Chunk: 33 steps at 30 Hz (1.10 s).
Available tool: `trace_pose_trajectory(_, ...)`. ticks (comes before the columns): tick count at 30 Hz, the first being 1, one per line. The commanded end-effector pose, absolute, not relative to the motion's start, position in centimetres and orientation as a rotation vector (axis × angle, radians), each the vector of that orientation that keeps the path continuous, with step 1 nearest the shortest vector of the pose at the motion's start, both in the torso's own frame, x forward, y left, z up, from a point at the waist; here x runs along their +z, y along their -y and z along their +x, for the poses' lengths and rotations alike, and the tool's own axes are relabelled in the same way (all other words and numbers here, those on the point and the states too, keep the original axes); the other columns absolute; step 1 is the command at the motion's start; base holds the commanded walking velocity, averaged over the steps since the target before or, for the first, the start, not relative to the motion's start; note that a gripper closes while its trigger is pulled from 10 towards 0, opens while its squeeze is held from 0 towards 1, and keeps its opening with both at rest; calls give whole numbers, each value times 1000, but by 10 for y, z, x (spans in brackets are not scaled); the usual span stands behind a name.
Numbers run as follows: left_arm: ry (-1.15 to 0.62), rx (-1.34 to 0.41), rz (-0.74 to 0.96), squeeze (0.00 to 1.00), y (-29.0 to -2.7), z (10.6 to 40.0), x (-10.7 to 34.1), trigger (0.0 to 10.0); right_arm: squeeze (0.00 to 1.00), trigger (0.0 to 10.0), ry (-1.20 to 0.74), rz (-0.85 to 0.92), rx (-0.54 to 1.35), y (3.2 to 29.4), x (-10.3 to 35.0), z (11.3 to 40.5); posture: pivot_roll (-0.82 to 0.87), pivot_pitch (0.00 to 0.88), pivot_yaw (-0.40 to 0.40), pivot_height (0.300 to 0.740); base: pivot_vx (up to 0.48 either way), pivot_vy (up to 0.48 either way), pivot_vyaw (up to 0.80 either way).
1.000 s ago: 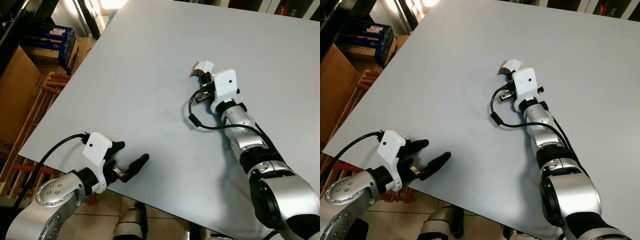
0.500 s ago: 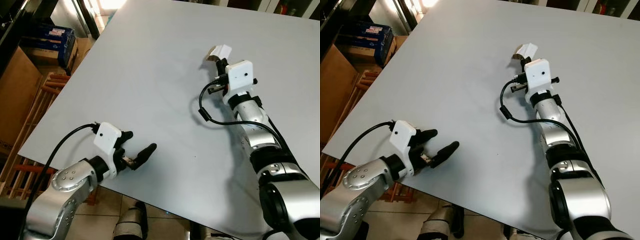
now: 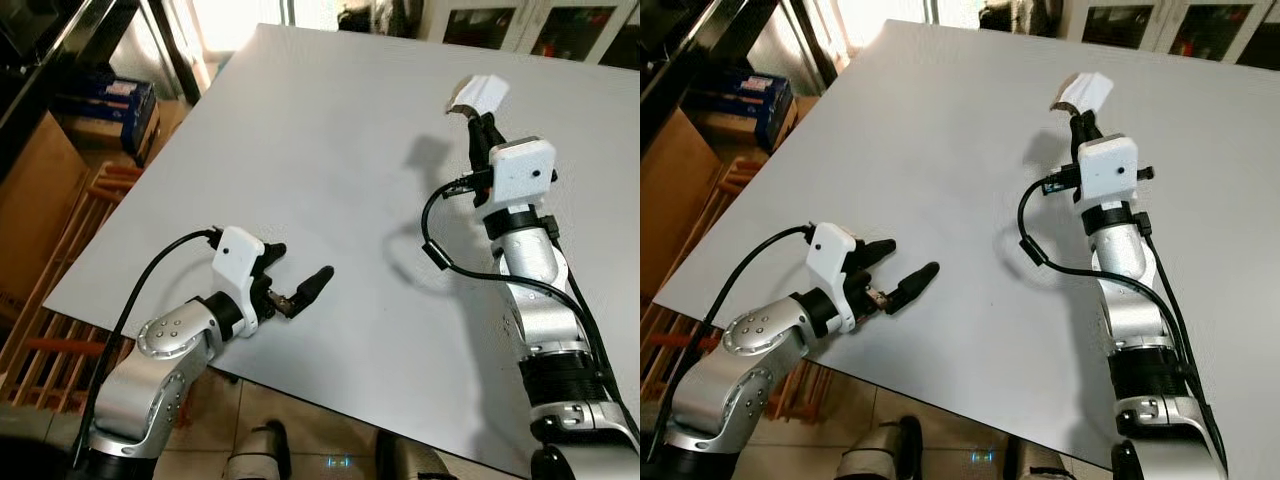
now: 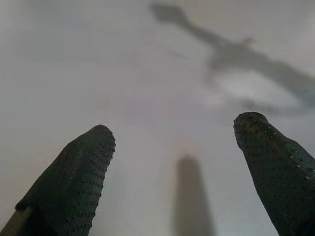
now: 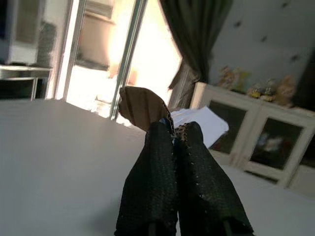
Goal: Picking trash to rubbish bin
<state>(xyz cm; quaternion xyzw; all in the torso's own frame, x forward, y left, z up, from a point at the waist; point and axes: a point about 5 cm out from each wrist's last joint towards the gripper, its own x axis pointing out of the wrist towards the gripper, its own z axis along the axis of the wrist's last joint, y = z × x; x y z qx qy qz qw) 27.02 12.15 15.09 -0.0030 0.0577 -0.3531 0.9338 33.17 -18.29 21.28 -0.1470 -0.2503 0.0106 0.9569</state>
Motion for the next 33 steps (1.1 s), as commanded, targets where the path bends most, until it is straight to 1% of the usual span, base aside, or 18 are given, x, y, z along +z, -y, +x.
trace_pose_trajectory(1,-99,-707,3,0,-121,273,151,10000,0,0,483,-242,-36,188,211,321,51,103,45,740,0,0,0)
trace_pose_trajectory(2,-99,-707,3,0,-121,273,151,10000,0,0,483,-242,-36,188,211,321,51,103,45,740,0,0,0)
trace_pose_trajectory(4,-68,-671,-2,0,-120,275,155,10000,0,0,462,-220,-72,188,207,310,40,98,38,740,0,0,0)
trace_pose_trajectory(10,-4,-506,2,0,-127,281,160,10000,0,0,401,-187,-139,186,199,286,22,96,21,740,0,0,0)
trace_pose_trajectory(16,-15,-408,-6,0,-138,285,160,10000,0,0,350,-186,-176,190,196,271,9,93,15,740,0,0,0)
trace_pose_trajectory(17,-20,-398,-5,0,-139,285,159,10000,0,941,339,-185,-180,191,196,269,6,92,13,740,0,0,0)
trace_pose_trajectory(18,-25,-394,-6,0,-139,285,158,10000,0,3686,331,-185,-181,191,195,269,3,91,11,740,0,0,0)
trace_pose_trajectory(19,-28,-391,-3,0,-138,285,157,10000,0,10000,322,-185,-181,190,196,267,3,91,11,740,0,0,0)
trace_pose_trajectory(26,-30,-381,-10,0,-133,285,157,10000,0,10000,295,-179,-158,183,199,267,0,93,4,740,0,0,0)
trace_pose_trajectory(33,-37,-376,-7,0,-134,285,156,10000,0,10000,272,-169,-145,180,198,269,7,91,3,740,0,0,0)
